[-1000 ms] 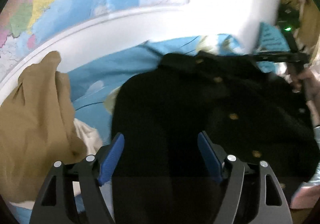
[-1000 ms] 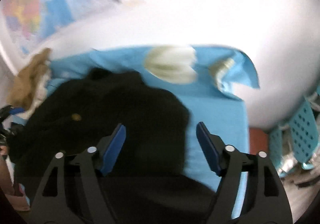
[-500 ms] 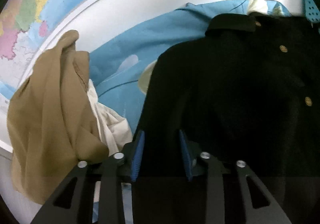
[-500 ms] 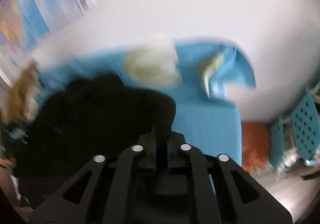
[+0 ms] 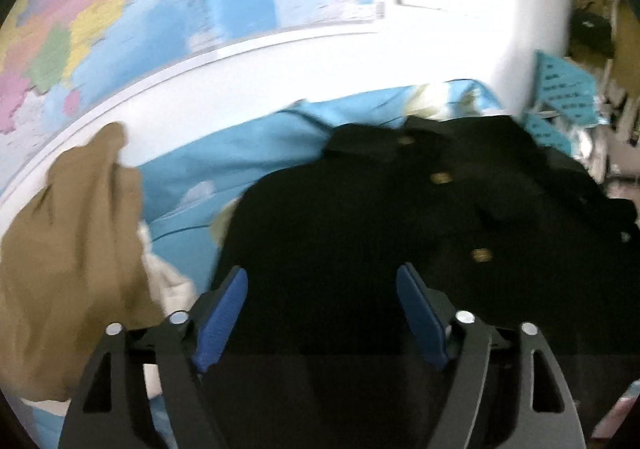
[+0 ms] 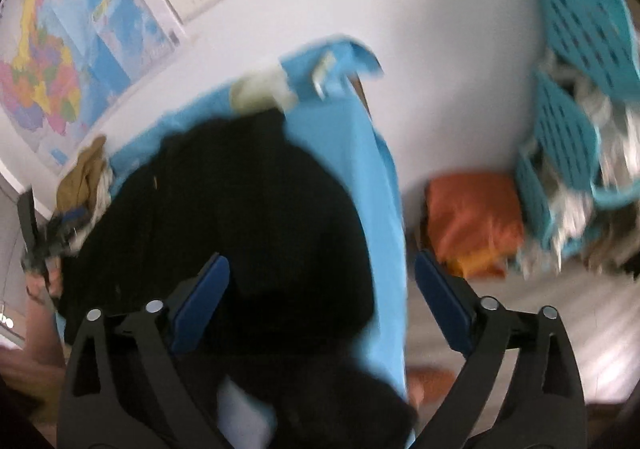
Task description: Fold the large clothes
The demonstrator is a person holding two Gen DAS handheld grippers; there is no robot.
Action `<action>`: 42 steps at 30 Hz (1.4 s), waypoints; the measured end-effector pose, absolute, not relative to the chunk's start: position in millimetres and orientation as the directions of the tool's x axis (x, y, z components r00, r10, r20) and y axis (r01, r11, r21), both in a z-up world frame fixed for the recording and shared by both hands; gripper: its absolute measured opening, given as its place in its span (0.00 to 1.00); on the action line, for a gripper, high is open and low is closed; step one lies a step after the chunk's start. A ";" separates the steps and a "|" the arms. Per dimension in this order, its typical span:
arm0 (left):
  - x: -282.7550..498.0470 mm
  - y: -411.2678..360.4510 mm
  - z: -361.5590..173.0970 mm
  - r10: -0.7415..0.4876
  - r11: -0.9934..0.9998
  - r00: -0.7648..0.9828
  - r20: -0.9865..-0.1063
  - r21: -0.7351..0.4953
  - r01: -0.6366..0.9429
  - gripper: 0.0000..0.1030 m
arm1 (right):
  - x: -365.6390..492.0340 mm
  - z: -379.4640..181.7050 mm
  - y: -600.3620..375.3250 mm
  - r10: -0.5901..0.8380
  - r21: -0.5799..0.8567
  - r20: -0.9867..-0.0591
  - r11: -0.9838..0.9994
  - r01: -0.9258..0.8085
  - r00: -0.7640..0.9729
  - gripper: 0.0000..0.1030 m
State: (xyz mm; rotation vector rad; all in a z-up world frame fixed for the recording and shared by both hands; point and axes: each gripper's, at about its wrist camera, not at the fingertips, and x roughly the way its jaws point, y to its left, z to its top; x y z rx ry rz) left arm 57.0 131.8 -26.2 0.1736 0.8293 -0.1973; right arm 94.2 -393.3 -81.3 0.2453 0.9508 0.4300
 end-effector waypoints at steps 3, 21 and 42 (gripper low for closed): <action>59.6 112.0 -29.0 -0.134 0.955 0.647 -0.750 0.076 0.286 0.75 | 67.7 -104.4 -401.9 0.468 0.410 -0.758 0.884 -0.227 0.454 0.90; 53.0 38.6 -42.8 -0.309 0.876 0.520 -0.796 -0.025 0.482 0.75 | 69.5 -5.3 -474.1 0.328 0.437 -0.591 0.898 -0.050 0.737 0.13; 49.9 81.0 -39.2 -0.421 0.876 0.487 -0.765 -0.203 0.438 0.77 | 102.6 14.2 -112.7 0.304 -0.190 -0.815 0.665 -0.723 0.494 0.86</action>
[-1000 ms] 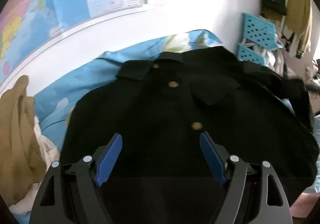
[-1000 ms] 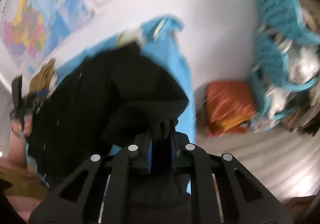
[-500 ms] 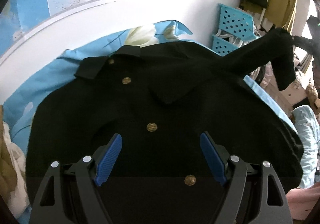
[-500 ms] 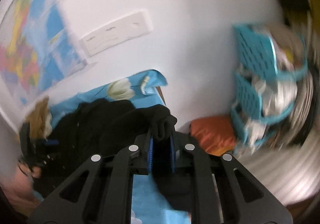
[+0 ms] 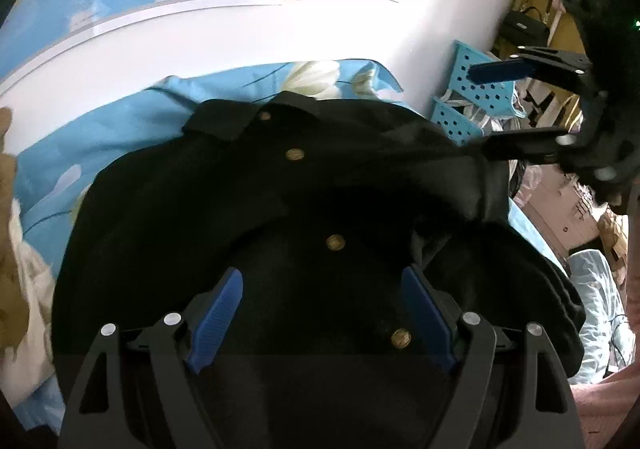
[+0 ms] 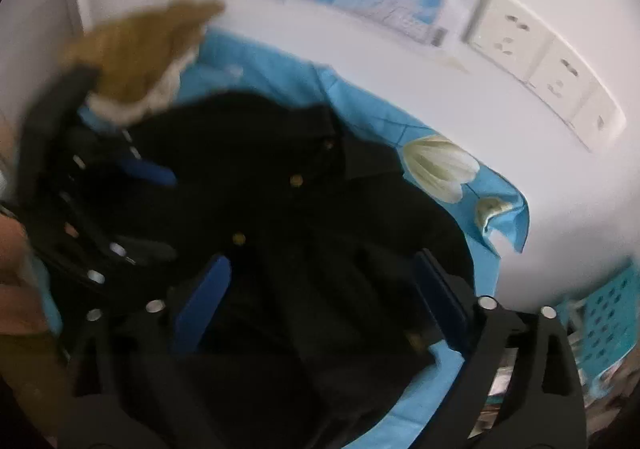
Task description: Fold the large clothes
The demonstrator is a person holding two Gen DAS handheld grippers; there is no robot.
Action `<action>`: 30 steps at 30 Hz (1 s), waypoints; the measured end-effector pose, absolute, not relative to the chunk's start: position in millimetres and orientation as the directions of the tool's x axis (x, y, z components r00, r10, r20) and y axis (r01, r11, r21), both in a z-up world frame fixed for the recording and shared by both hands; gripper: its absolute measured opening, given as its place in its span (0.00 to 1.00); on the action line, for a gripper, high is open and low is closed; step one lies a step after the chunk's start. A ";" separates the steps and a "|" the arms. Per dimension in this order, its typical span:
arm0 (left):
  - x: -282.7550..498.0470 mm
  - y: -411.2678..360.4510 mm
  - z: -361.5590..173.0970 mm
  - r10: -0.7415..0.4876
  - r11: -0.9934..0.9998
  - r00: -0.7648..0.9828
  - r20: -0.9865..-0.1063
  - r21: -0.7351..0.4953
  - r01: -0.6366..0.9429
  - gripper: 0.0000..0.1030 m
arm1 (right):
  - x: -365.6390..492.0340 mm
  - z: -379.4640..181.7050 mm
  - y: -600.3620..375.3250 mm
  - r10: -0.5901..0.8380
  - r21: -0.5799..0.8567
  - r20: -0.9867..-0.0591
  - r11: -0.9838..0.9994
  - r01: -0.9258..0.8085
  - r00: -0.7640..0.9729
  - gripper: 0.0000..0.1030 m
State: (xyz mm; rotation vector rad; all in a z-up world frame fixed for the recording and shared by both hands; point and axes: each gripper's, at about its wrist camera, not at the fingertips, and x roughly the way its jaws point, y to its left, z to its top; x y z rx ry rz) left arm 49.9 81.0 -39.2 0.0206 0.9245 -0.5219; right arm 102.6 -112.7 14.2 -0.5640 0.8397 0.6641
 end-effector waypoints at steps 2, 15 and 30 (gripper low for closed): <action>47.5 90.3 -37.9 -0.419 0.880 0.496 -0.760 -0.206 0.428 0.77 | 98.4 22.0 -110.7 0.303 -0.212 -0.809 0.648 -0.732 0.503 0.87; 49.5 95.8 -37.2 -0.453 0.867 0.489 -0.745 -0.241 0.437 0.77 | 123.5 -51.9 -230.7 0.457 0.262 -0.827 0.828 -0.495 0.327 0.19; 32.8 131.7 -12.1 -0.560 0.827 0.550 -0.620 -0.375 0.419 0.81 | 108.2 72.3 -63.0 0.768 0.313 -0.619 0.432 -0.846 0.164 0.45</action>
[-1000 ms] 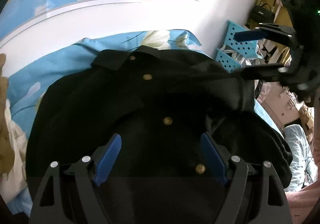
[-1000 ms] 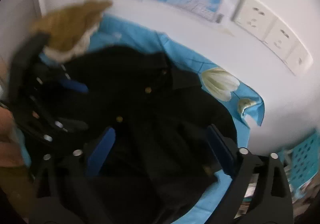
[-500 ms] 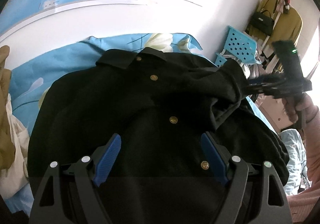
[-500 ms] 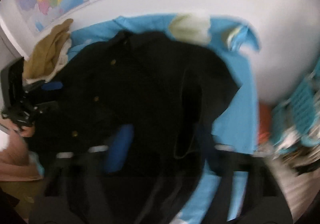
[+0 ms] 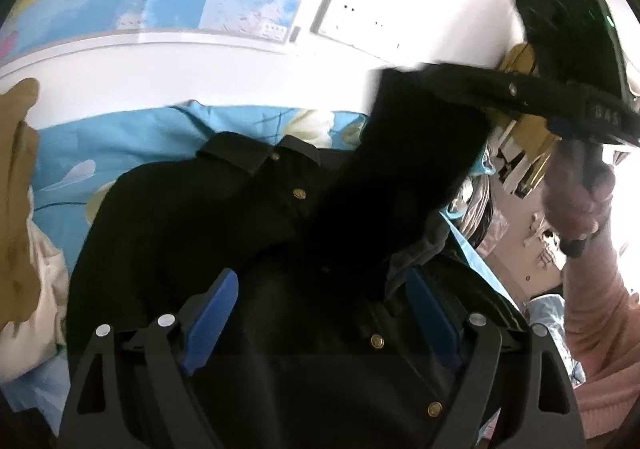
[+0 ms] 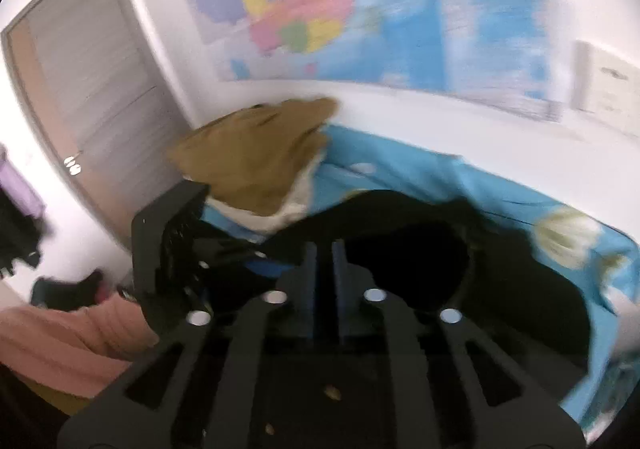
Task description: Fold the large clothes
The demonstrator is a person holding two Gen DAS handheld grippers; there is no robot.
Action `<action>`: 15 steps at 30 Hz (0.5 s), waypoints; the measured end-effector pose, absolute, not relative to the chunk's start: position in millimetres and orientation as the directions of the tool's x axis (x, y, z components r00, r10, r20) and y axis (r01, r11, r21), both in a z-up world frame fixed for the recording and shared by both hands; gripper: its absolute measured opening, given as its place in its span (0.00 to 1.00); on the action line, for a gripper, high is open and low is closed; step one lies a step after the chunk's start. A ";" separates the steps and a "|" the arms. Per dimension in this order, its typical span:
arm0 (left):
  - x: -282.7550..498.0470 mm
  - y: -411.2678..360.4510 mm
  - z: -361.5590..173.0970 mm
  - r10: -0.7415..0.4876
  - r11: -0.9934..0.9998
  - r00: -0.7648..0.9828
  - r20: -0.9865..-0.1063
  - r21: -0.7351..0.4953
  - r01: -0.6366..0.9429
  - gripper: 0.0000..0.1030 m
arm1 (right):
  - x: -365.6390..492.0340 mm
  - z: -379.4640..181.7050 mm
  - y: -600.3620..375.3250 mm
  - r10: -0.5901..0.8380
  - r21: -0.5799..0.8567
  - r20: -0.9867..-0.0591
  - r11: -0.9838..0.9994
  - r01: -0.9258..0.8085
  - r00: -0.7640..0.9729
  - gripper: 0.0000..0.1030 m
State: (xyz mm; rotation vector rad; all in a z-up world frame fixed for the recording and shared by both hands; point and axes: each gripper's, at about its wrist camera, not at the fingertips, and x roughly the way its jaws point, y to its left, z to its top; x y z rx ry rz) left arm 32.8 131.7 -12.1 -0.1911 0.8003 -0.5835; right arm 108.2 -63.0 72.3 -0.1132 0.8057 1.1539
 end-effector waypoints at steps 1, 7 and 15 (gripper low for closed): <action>31.1 134.2 -11.6 -0.558 0.829 0.555 -0.617 -0.376 0.415 0.81 | 111.8 71.5 -51.2 0.776 0.338 -0.617 0.413 -0.846 0.132 0.74; 17.7 153.3 -21.4 -0.573 0.820 0.551 -0.606 -0.419 0.391 0.84 | 115.9 86.5 -38.6 0.806 0.338 -0.574 0.393 -0.855 0.144 0.78; 34.8 172.7 -44.0 -0.540 0.840 0.526 -0.657 -0.460 0.287 0.85 | 173.0 29.5 -155.7 0.543 0.201 -0.708 0.768 -0.609 0.452 0.80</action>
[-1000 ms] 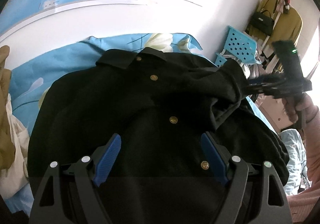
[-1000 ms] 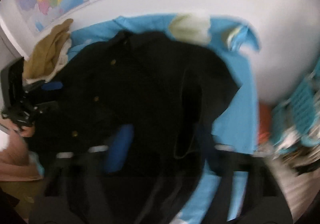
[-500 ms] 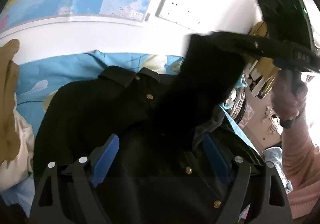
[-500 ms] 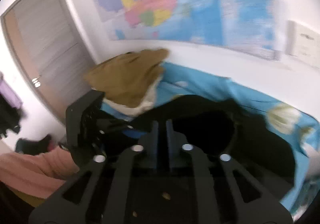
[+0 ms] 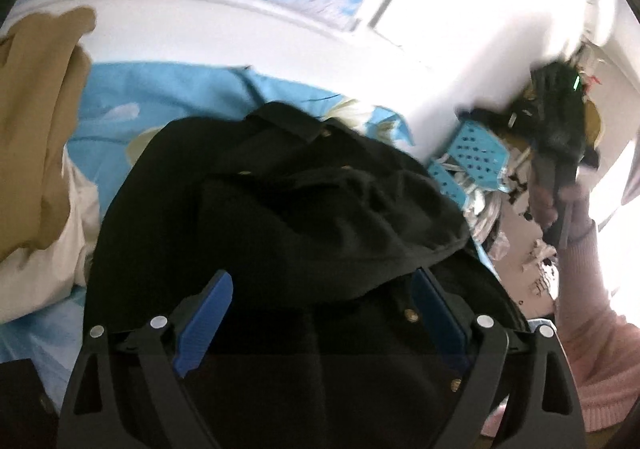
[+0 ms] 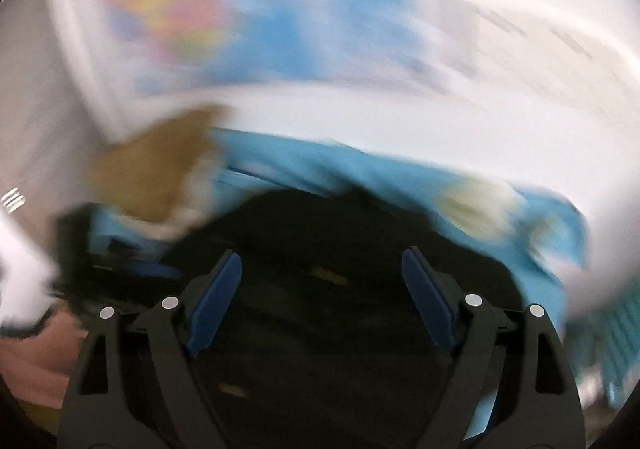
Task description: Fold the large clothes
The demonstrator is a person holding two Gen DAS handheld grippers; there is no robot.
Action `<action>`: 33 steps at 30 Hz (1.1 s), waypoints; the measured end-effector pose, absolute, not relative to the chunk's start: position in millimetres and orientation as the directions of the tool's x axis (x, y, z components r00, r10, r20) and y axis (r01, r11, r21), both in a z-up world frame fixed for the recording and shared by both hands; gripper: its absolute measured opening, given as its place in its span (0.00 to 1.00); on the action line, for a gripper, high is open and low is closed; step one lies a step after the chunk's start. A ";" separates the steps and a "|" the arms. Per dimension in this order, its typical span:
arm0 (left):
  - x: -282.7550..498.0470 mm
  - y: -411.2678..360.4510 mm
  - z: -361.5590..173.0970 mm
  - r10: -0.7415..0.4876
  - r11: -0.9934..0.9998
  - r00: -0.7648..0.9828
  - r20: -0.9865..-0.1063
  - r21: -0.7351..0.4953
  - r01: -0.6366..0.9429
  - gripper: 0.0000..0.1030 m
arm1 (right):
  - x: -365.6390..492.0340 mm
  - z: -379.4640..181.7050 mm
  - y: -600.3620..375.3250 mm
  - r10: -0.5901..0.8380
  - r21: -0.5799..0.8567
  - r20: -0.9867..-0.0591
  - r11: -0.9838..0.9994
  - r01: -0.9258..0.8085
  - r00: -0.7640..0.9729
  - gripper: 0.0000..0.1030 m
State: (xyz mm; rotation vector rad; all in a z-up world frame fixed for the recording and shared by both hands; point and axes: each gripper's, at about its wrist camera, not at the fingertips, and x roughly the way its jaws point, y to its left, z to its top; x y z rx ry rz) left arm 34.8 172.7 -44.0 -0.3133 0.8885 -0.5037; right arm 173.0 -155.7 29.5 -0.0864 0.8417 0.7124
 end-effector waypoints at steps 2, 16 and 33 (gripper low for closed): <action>44.0 174.9 -48.0 -0.514 0.856 0.518 -0.684 -0.452 0.252 0.85 | 191.0 2.7 -197.6 0.450 0.191 -0.751 0.849 -0.493 0.484 0.80; 87.1 136.6 -62.1 -0.352 0.933 0.474 -0.807 -0.260 0.251 0.17 | 215.0 -102.5 -284.7 0.474 0.387 -0.791 0.877 -0.284 0.387 0.06; 84.9 145.3 -59.7 -0.384 0.920 0.473 -0.793 -0.283 0.273 0.67 | 211.4 -85.0 -311.5 0.362 0.307 -0.767 0.932 -0.193 0.530 0.43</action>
